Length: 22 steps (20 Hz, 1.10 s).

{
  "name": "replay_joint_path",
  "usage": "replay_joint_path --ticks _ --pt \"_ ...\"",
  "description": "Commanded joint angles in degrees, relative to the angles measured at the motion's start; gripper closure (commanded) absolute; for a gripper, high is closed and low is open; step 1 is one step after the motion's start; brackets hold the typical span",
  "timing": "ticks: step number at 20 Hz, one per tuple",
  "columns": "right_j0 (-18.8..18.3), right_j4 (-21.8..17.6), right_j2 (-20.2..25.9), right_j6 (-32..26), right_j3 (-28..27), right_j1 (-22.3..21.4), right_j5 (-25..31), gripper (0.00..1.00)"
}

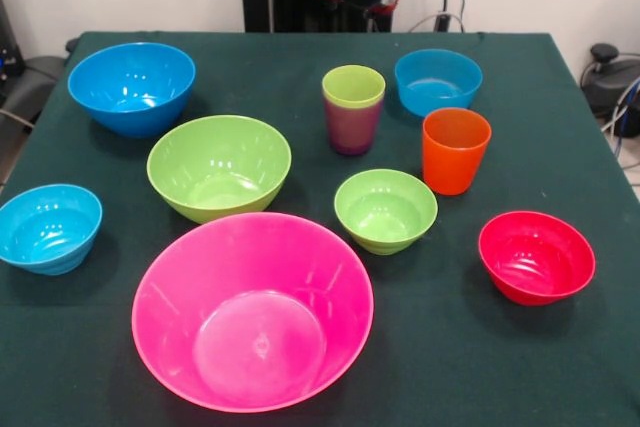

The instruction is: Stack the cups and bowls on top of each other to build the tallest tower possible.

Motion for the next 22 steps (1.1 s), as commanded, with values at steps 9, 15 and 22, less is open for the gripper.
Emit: replay_joint_path --ticks 9,15,22 --pt "-2.9 -5.3 11.2 -20.8 -21.6 11.2 13.0 0.00" --pt "-3.9 -4.3 12.6 -20.9 -21.9 8.4 20.3 0.00" --pt "-4.7 -3.1 13.7 -17.3 -17.4 2.7 22.7 0.00"
